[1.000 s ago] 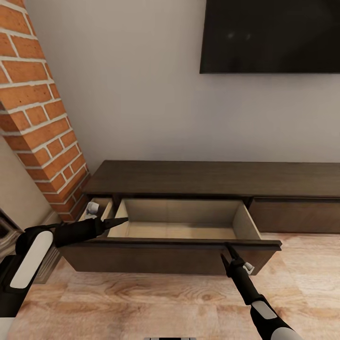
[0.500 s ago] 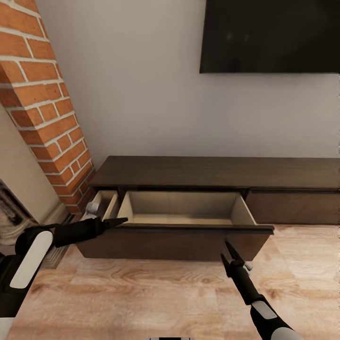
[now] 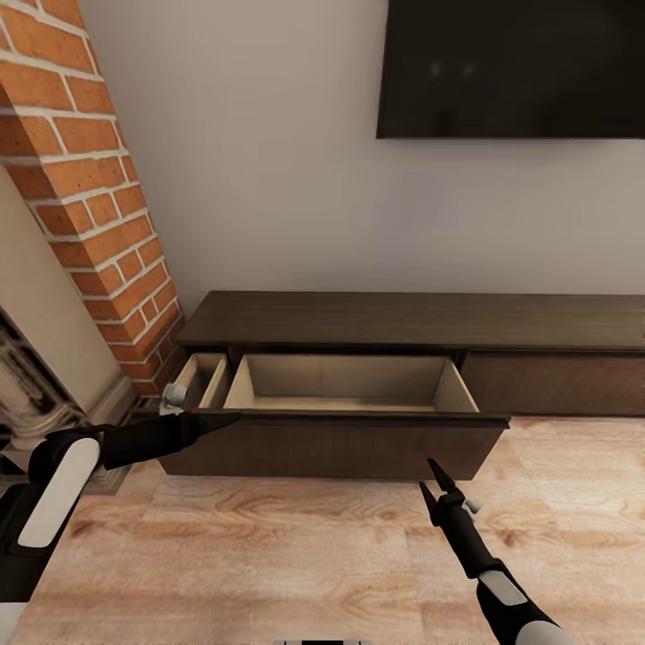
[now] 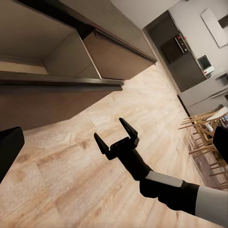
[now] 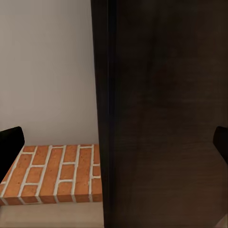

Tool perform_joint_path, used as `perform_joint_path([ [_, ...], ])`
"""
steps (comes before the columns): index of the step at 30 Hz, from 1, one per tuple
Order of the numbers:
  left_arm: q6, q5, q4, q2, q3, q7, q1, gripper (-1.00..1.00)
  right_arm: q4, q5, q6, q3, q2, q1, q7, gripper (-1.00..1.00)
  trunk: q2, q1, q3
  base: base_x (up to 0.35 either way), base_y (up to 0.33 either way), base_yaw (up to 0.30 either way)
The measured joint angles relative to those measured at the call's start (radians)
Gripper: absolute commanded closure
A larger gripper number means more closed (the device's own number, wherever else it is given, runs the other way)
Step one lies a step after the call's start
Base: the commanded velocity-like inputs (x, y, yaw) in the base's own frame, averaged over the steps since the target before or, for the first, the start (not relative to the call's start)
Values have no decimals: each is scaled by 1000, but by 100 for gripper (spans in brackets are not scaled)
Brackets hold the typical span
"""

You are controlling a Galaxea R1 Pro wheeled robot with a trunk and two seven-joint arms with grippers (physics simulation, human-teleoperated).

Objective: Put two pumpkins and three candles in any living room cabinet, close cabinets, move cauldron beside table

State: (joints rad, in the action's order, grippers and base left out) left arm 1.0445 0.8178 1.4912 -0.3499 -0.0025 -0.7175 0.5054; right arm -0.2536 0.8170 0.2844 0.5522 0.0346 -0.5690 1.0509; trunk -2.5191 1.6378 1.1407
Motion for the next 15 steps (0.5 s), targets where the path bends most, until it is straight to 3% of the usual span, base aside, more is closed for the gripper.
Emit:
perform_joint_path([
  [3, 0, 2, 2, -2, 4, -32, -2, -100, 0, 0, 1, -1, 4, 0, 1, -100, 0, 0, 0, -5, 0, 0],
  [6, 0, 0, 1, -22, 7, -98, -2, -100, -1, 0, 2, -3, 7, 0, 4, -100, 1, -1, -11, -2, 0, 0],
  [15, -1, -1, -1, -38, 9, -134, -2, -100, -6, -3, 3, -5, 8, 0, 8, -100, 3, -5, -46, 0, 0, 0],
])
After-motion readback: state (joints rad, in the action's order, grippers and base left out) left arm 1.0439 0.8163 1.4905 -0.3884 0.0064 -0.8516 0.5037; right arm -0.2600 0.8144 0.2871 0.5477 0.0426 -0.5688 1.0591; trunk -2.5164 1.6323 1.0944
